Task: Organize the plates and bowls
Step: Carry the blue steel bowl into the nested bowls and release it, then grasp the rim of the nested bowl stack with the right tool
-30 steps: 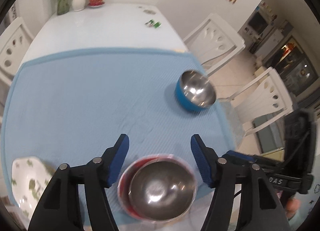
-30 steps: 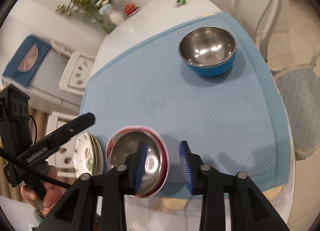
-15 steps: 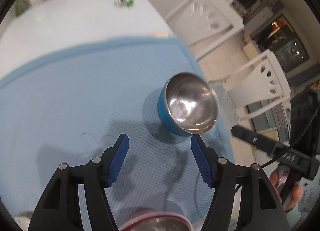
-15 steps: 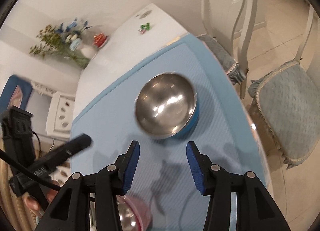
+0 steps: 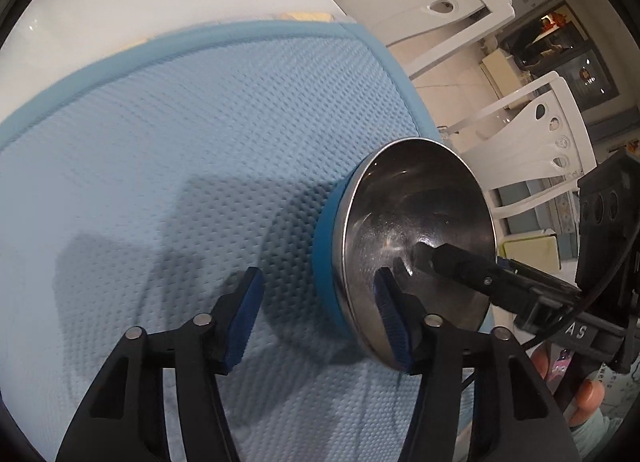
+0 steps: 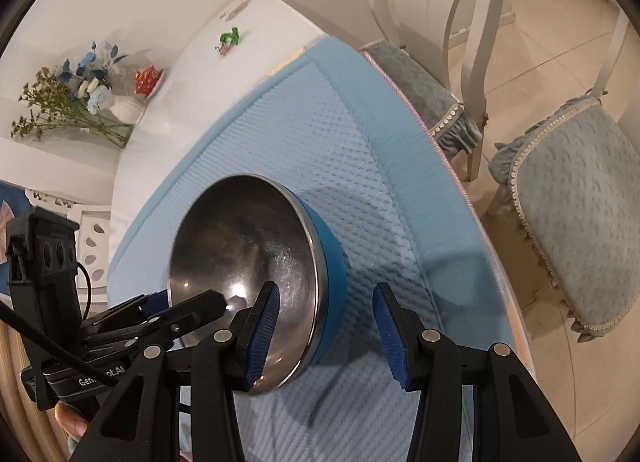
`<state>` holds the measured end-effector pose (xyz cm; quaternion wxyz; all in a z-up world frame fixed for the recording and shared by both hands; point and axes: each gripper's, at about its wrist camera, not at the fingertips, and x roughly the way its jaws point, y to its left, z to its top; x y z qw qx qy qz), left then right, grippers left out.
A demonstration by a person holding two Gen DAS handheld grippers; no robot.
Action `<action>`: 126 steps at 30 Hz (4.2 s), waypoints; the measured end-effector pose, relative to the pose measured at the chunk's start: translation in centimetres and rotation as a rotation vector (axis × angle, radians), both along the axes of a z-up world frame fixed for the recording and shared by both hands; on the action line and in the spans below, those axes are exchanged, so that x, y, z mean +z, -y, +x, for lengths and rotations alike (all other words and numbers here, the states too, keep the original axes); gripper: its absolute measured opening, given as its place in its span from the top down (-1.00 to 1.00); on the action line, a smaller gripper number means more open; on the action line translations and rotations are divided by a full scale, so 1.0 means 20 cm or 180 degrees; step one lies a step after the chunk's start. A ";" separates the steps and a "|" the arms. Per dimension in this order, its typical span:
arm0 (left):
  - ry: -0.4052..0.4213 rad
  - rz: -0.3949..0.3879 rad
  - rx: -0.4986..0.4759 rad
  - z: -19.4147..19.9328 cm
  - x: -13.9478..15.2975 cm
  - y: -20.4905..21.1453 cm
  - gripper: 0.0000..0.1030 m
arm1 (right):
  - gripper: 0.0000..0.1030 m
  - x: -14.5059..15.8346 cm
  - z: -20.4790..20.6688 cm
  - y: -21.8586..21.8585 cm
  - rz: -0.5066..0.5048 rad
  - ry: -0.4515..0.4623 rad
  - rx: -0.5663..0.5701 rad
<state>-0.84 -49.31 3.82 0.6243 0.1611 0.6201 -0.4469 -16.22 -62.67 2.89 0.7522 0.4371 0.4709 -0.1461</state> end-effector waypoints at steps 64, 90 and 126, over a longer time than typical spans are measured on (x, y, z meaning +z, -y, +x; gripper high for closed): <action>0.0554 -0.0177 0.1004 -0.71 0.38 -1.22 0.72 | 0.61 0.31 -0.34 -1.13 -0.0245 -0.0208 0.1230; 0.0847 -0.0125 0.1200 -0.65 0.43 -1.35 0.64 | 0.59 0.33 -0.39 -1.03 -0.0121 -0.0085 0.1083; 0.1105 -0.0243 0.0791 -0.67 0.54 -1.24 -0.13 | 0.55 0.31 -0.40 -0.99 -0.0432 -0.0094 0.1202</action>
